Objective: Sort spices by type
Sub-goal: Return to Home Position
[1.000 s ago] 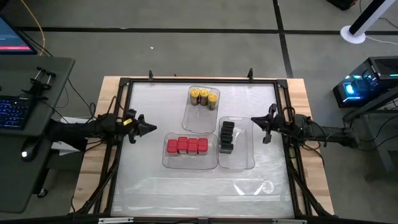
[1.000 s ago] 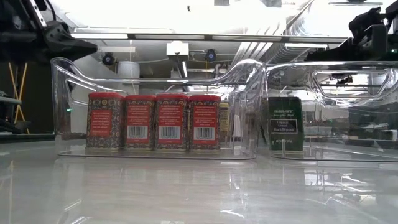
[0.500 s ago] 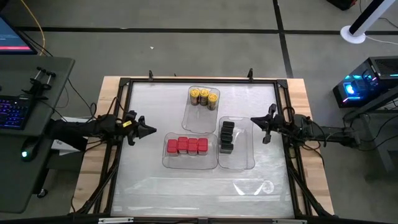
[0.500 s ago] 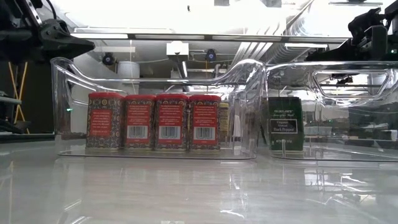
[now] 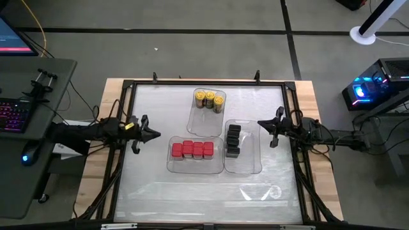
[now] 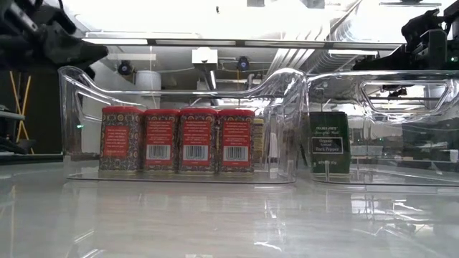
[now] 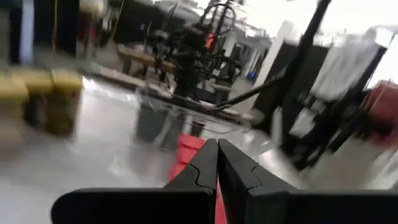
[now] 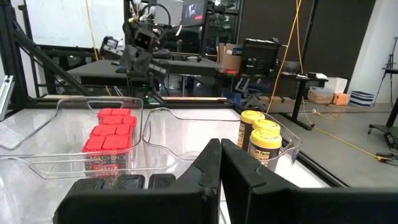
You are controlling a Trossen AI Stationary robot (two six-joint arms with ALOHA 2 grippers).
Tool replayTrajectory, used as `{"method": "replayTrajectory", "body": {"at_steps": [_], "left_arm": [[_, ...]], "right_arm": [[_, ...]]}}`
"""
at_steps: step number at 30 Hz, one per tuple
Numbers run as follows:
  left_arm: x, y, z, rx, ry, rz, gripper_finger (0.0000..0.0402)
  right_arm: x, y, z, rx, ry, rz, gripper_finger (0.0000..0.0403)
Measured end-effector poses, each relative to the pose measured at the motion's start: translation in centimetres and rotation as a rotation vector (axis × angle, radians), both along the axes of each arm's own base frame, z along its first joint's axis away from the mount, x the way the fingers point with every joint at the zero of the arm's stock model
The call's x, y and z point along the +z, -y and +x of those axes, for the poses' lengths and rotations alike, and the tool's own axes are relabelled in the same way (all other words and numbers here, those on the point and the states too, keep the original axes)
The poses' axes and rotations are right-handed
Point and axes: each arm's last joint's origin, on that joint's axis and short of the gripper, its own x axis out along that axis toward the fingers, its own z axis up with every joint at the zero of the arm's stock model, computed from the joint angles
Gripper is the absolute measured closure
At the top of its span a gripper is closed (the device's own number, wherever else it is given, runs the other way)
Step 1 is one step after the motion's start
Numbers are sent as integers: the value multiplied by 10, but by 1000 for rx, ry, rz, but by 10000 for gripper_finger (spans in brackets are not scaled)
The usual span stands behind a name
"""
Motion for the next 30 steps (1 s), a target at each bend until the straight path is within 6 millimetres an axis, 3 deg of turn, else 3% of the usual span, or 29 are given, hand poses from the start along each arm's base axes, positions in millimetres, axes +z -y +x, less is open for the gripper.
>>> {"method": "replayTrajectory", "body": {"at_steps": [2, 5, 30], "left_arm": [[0, -1, 0, 9, 0, 154, 401], [-1, -1, 0, 4, -6, 241, 401], [-2, -3, 0, 20, -14, 219, 402]], "right_arm": [[0, 0, 0, 0, 0, 0, 402], [0, 0, 0, 0, 0, 0, 402], [0, 0, 0, 0, -1, 0, 402]]}}
